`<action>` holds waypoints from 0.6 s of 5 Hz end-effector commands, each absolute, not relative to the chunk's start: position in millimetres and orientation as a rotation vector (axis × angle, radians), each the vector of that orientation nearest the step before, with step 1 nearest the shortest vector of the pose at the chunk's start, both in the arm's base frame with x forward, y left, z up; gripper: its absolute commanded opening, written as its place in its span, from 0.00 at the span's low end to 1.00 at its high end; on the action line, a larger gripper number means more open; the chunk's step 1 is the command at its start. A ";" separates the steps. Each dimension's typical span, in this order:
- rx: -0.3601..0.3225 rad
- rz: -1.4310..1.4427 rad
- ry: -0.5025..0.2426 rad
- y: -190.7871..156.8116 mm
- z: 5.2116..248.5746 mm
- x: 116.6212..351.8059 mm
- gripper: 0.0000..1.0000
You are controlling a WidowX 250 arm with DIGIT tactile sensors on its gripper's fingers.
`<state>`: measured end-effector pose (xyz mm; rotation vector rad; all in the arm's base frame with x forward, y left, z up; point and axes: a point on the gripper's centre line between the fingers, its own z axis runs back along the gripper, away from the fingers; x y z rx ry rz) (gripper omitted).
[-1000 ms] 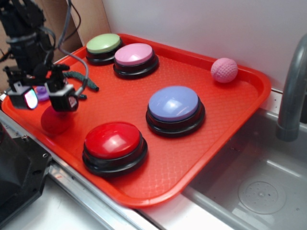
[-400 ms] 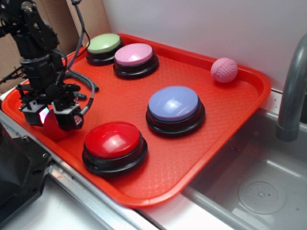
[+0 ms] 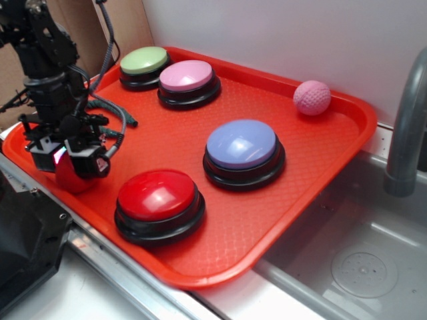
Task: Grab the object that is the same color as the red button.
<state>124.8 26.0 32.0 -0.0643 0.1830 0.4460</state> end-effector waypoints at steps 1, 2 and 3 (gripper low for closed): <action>-0.030 0.353 0.059 27.9 118.9 142.5 0.00; 0.001 0.315 0.008 26.5 159.1 144.2 0.00; 0.005 0.284 -0.025 30.9 178.5 148.5 0.00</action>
